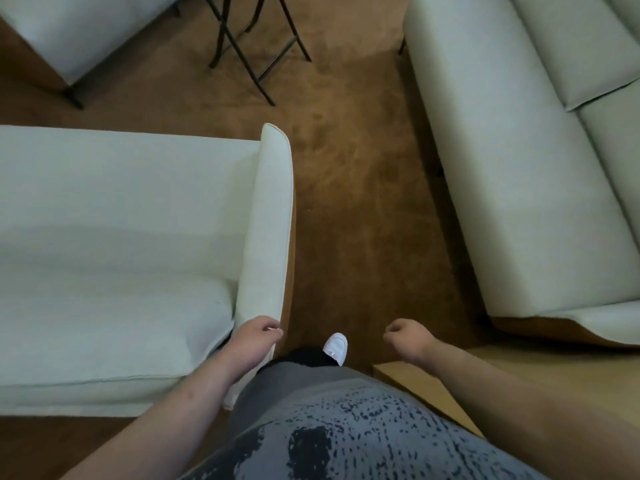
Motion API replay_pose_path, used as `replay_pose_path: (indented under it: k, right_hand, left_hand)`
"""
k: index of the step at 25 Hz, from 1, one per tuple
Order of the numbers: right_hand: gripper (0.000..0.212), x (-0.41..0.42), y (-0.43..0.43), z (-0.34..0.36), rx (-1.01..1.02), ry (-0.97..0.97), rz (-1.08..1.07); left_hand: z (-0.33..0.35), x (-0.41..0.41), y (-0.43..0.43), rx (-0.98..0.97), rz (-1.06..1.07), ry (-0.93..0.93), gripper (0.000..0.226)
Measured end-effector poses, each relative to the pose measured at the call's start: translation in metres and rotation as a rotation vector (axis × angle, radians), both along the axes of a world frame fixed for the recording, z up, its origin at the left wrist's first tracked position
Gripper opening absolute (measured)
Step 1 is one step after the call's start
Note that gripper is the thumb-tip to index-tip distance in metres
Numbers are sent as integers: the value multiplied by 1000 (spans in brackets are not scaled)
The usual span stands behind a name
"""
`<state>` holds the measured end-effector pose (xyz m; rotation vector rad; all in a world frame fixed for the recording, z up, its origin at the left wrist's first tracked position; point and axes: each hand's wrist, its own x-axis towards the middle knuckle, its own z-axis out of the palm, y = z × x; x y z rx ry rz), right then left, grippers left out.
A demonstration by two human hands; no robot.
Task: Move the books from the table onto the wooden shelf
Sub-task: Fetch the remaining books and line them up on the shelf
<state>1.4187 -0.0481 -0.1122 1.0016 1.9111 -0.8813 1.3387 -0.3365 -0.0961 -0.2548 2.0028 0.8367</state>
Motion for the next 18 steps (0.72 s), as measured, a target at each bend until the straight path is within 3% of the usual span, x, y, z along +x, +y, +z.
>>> replay_pose_path:
  k: [4,8,18]
  right_hand:
    - [35,-52,31,3,-43,73,-1]
    - [31,-86,70,-3,-69,9,-40]
    - [24,-289,194,14,-51,-3,-307]
  left_hand:
    - [-5,-57,32,-15,-41,5,33]
    - [-10,-115,54,-54,-11,-14,21]
    - [-10,-343,130,-54,-78,-13,35]
